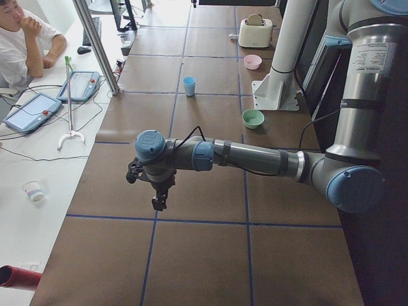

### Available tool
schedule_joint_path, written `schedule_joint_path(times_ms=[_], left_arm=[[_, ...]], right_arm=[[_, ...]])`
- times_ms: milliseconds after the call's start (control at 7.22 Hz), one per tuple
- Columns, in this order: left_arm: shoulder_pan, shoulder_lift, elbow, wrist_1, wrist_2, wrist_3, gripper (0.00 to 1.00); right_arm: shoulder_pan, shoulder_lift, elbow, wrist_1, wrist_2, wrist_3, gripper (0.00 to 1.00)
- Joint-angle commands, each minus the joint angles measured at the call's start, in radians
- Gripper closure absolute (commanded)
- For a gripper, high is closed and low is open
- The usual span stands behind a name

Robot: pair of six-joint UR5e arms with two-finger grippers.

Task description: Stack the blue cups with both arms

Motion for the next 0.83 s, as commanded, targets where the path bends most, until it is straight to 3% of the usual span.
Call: schedule_joint_path(times_ms=[0,692], left_arm=[[0.0,0.0,-0.003,0.0,0.0,0.0,0.0],[0.0,0.0,-0.013,0.002,0.0,0.0,0.0]], right_arm=[[0.0,0.001,0.001,0.0,0.0,0.002,0.0],[0.0,0.002,0.007,0.0,0.0,0.003,0.0]])
